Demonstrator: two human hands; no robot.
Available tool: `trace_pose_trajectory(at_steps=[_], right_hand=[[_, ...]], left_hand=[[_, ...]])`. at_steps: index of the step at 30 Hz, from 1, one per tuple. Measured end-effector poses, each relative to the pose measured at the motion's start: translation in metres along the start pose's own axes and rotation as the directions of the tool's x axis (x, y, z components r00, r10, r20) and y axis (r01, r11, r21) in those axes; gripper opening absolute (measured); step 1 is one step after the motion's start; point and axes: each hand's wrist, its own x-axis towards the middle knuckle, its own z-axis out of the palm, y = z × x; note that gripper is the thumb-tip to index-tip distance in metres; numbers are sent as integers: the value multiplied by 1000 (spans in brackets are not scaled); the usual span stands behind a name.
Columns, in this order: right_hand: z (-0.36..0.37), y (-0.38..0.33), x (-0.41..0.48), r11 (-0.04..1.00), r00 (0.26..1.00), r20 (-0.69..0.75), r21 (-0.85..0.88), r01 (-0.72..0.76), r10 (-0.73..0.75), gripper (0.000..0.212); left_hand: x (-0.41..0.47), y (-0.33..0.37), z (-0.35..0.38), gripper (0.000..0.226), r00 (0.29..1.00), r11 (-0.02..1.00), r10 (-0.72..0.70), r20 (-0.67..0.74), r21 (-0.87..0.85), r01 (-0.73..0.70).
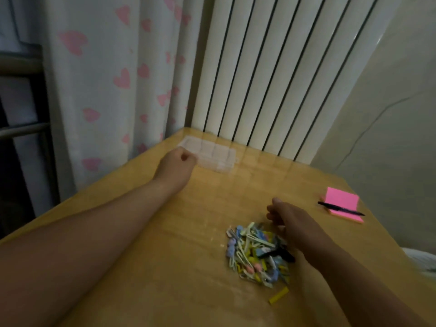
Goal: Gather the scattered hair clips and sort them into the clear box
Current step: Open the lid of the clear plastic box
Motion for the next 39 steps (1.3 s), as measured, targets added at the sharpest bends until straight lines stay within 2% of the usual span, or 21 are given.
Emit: trace_pose_trajectory(at_steps=[2, 4, 6, 9, 12, 15, 17, 21, 24, 27, 29, 31, 36, 39], right_hand=[[7, -20, 22, 997, 1000, 27, -83, 5, -3, 49], [20, -37, 50, 981, 999, 42, -192, 32, -25, 49], [35, -52, 81, 960, 997, 57, -273, 63, -49, 49], [56, -72, 121, 955, 991, 107, -275, 110, -83, 63], [72, -84, 150, 959, 982, 156, -247, 142, -105, 77], [77, -86, 159, 962, 981, 169, -236, 139, -101, 77], [65, -82, 152, 970, 987, 127, -212, 123, -98, 73], [10, -49, 107, 982, 991, -45, -149, 116, -124, 65], [-32, -5, 48, 972, 950, -236, -165, 166, -202, 62], [-66, 39, -1, 968, 919, -336, -207, 140, -205, 59], [-83, 64, -19, 965, 903, -385, -242, 99, -189, 58], [-91, 81, -28, 966, 889, -423, -247, 72, -174, 54], [-87, 108, -32, 952, 884, -442, -307, 10, -152, 57], [-88, 112, -33, 933, 894, -419, -360, -4, -158, 63]], left_hand=[[31, -19, -6, 17, 987, 998, -55, -150, -15, 53], [61, -33, -8, 26, 977, 995, -101, -187, -25, 98], [84, -40, -6, 50, 984, 989, -150, -100, 1, 151], [99, -48, 6, 75, 986, 982, -155, 59, 114, 148], [99, -54, 14, 74, 987, 951, -93, 132, 305, 48], [97, -54, 15, 73, 989, 974, -60, 133, 223, 29], [91, -42, 19, 70, 991, 979, -9, 131, 202, -18], [58, -2, 42, 57, 957, 959, 205, 206, 153, -239], [18, 25, 62, 52, 876, 922, 306, 372, 115, -371], [-22, 42, 80, 49, 753, 856, 380, 537, 105, -507], [-44, 51, 92, 48, 691, 817, 387, 610, 120, -564], [-61, 60, 102, 47, 664, 819, 339, 667, 139, -557], [-74, 63, 109, 46, 696, 846, 221, 683, 222, -486], [-73, 68, 106, 49, 689, 819, 198, 697, 268, -507]])
